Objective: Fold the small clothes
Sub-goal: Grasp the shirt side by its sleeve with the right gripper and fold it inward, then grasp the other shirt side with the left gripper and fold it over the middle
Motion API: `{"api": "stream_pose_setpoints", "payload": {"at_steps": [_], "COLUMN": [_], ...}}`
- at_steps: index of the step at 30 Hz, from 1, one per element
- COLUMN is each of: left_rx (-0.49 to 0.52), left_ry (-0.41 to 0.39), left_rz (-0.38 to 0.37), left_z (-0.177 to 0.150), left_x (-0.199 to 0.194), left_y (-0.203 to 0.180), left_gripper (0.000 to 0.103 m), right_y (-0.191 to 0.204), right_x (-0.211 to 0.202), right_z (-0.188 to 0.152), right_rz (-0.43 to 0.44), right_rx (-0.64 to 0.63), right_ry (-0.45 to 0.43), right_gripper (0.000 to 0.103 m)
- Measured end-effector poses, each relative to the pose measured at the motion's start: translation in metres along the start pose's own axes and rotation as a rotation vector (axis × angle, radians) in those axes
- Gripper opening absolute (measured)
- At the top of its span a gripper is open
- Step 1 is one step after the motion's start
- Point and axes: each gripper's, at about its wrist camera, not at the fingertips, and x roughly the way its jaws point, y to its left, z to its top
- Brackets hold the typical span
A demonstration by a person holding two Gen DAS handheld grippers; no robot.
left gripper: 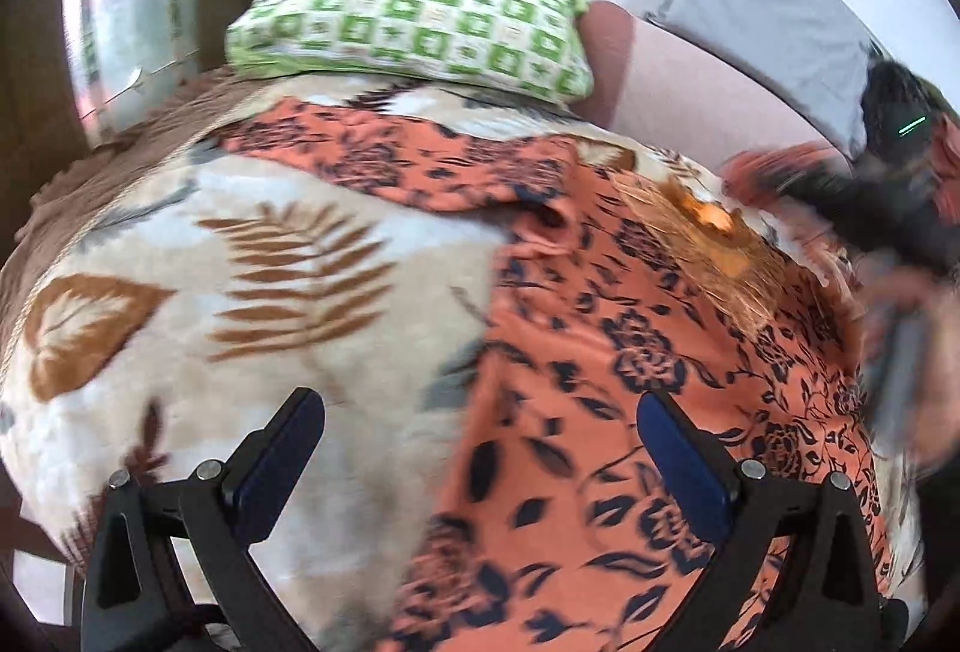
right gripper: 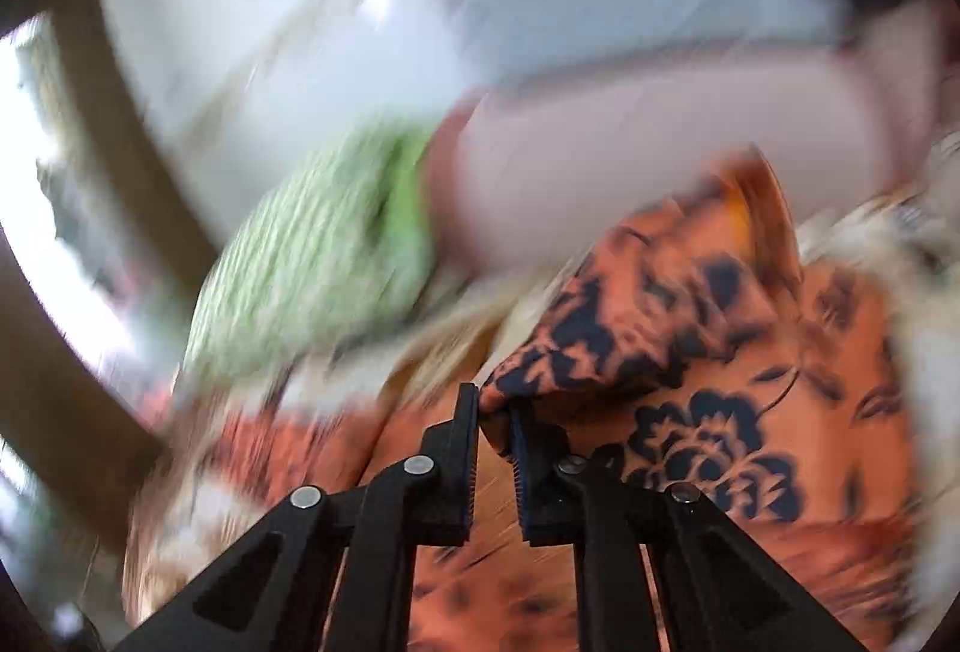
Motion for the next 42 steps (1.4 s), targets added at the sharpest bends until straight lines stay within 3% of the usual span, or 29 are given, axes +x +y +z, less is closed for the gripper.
{"api": "stream_pose_setpoints", "payload": {"at_steps": [2, 3, 5, 6, 7, 10, 14, 17, 20, 24, 25, 26, 27, 28, 30, 33, 35, 37, 39, 40, 42], "left_rx": [-0.035, -0.047, -0.052, -0.048, -0.041, 0.007, 0.082, 0.088, 0.050, -0.045, -0.082, -0.100, -0.120, -0.145, -0.160, -0.076, -0.063, -0.081, -0.075, -0.064, -0.024], "left_ry": [0.010, 0.006, -0.021, -0.022, -0.020, -0.028, -0.013, 0.060, 0.130, 0.180, 0.182, 0.187, 0.202, 0.238, 0.219, 0.076, 0.024, 0.056, 0.147, 0.163, 0.140], "left_rz": [0.005, 0.002, 0.003, -0.005, -0.019, -0.075, -0.144, -0.202, -0.186, -0.140, -0.137, -0.130, -0.121, -0.128, -0.144, -0.136, -0.114, -0.067, -0.015, -0.025, -0.023], "left_z": [0.000, 0.002, 0.006, 0.010, 0.017, 0.041, 0.074, 0.093, 0.102, 0.107, 0.108, 0.109, 0.109, 0.108, 0.108, 0.106, 0.093, 0.075, 0.064, 0.062, 0.069], "left_x": [-0.003, -0.004, -0.007, -0.005, 0.000, 0.014, 0.051, 0.095, 0.145, 0.185, 0.191, 0.194, 0.199, 0.207, 0.203, 0.162, 0.141, 0.144, 0.171, 0.177, 0.164], "left_y": [0.014, 0.019, 0.024, 0.023, 0.018, -0.012, -0.068, -0.108, -0.130, -0.127, -0.122, -0.120, -0.115, -0.110, -0.103, -0.110, -0.111, -0.108, -0.105, -0.103, -0.102], "left_gripper": [0.103, 0.103, 0.103, 0.103, 0.103, 0.103, 0.103, 0.103, 0.103, 0.099, 0.087, 0.060, 0.040, 0.002, 0.005, 0.005, 0.005, 0.006, 0.013, 0.013, 0.027], "right_y": [0.009, 0.006, 0.003, -0.004, -0.014, -0.057, -0.116, -0.146, -0.159, -0.160, -0.161, -0.164, -0.167, -0.173, -0.186, -0.201, -0.208, -0.217, -0.221, -0.220, -0.212], "right_x": [0.067, 0.077, 0.050, 0.031, 0.012, -0.030, -0.048, -0.061, -0.072, -0.075, -0.075, -0.073, -0.072, -0.073, -0.069, -0.065, -0.066, -0.067, -0.067, -0.070, -0.078], "right_z": [-0.032, -0.042, -0.047, -0.046, -0.042, -0.027, -0.023, -0.041, -0.057, -0.066, -0.066, -0.067, -0.068, -0.069, -0.073, -0.077, -0.076, -0.074, -0.071, -0.068, -0.061], "right_rz": [-0.052, -0.068, 0.015, 0.039, 0.063, 0.019, -0.045, -0.021, 0.016, 0.014, 0.014, 0.014, 0.010, 0.003, -0.012, -0.018, -0.034, -0.049, -0.054, -0.063, -0.056], "right_rx": [-0.045, -0.025, 0.005, 0.030, 0.061, 0.132, 0.241, 0.343, 0.382, 0.350, 0.341, 0.336, 0.344, 0.356, 0.407, 0.460, 0.474, 0.497, 0.508, 0.505, 0.472], "right_ry": [0.251, 0.310, 0.228, 0.192, 0.156, 0.057, 0.045, 0.046, 0.046, 0.059, 0.062, 0.066, 0.067, 0.066, 0.067, 0.076, 0.069, 0.064, 0.070, 0.079, 0.065], "right_gripper": [0.037, 0.049, 0.060, 0.073, 0.076, 0.084, 0.085, 0.085, 0.085, 0.085, 0.085, 0.085, 0.085, 0.085, 0.085, 0.085, 0.085, 0.085, 0.085, 0.085, 0.085]}}
